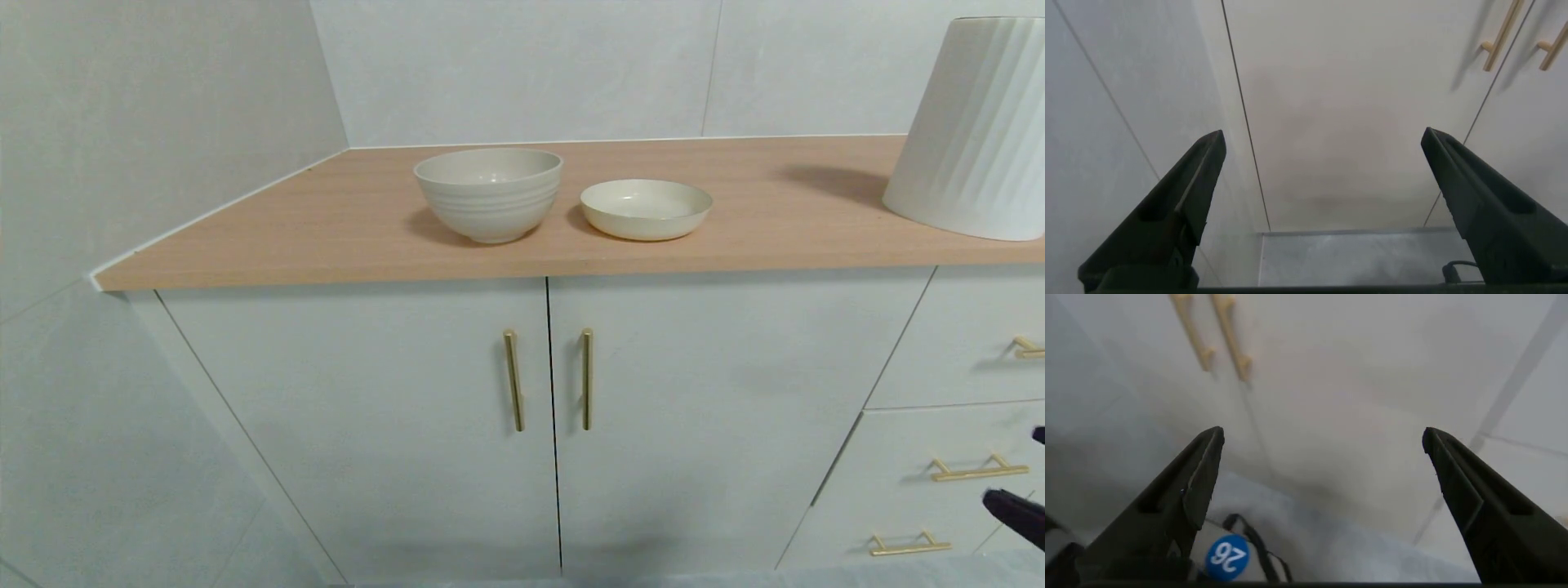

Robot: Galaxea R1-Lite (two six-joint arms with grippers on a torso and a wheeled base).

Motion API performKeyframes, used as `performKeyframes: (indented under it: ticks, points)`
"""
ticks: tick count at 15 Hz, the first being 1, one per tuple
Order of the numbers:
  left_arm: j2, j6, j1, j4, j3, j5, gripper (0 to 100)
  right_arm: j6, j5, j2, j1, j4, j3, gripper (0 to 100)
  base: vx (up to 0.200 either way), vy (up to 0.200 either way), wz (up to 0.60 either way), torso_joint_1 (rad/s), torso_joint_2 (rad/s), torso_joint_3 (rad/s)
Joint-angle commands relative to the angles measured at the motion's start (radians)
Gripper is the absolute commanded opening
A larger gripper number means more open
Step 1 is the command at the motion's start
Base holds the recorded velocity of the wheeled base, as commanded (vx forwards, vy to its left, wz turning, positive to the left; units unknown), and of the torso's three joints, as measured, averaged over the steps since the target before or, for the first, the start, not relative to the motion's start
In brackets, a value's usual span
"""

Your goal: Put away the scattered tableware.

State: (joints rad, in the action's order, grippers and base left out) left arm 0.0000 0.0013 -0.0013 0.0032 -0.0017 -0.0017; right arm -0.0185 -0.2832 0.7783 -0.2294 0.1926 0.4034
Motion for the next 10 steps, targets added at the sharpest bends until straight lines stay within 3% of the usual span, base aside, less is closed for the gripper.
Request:
performKeyframes:
  ticks: [1, 5, 10]
  points:
    - [0.0, 0.0, 0.0, 0.0, 0.0, 0.0, 100, -0.031, 0.007, 0.323, -0.159, 0.001, 0.227, 100, 0.0, 0.0, 0.0, 0.0, 0.0, 0.0]
    - [0.0, 0.0, 0.0, 0.0, 0.0, 0.0, 100, -0.067, 0.033, 0.532, -0.309, -0.12, 0.446, 100, 0.0, 0.0, 0.0, 0.0, 0.0, 0.0]
    - [0.0, 0.0, 0.0, 0.0, 0.0, 0.0, 100, -0.199, 0.029, 0.634, -0.444, -0.087, 0.468, 100, 0.0, 0.0, 0.0, 0.0, 0.0, 0.0]
